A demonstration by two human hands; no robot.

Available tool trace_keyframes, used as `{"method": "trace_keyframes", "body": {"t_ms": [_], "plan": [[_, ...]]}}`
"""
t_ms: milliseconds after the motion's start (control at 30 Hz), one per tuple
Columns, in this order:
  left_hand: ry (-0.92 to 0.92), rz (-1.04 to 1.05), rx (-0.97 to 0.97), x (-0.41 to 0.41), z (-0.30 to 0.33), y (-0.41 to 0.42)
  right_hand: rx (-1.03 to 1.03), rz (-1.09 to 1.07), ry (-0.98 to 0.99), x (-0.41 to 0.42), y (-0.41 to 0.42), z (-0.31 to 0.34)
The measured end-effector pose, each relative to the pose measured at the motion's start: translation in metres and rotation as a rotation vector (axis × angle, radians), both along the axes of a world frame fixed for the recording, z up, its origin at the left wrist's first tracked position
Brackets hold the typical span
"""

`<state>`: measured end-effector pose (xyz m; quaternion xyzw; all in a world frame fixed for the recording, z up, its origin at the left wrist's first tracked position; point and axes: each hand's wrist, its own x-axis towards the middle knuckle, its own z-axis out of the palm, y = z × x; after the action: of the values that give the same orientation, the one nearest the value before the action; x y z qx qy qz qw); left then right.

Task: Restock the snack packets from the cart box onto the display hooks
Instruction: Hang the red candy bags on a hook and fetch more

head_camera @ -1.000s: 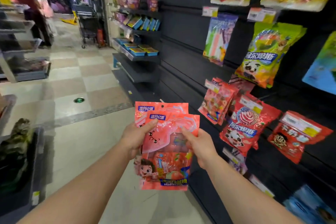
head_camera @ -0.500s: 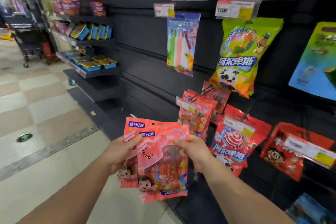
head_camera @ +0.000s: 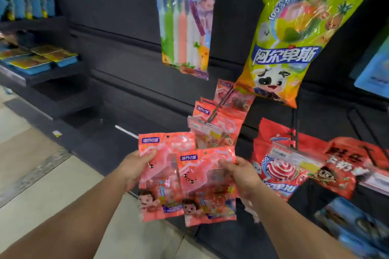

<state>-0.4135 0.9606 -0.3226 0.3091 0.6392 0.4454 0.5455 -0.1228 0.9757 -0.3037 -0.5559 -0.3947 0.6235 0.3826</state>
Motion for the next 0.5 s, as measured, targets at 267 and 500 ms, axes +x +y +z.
{"method": "trace_keyframes", "body": {"t_ms": [267,500], "plan": [[0.082,0.022,-0.002,-0.055,-0.002,0.090,0.010,-0.235,-0.062,-0.015,0.023,-0.007],[0.056,-0.082,0.024,-0.061,0.013,0.124,0.115,-0.266,-0.039,-0.019,0.034,0.005]]}}
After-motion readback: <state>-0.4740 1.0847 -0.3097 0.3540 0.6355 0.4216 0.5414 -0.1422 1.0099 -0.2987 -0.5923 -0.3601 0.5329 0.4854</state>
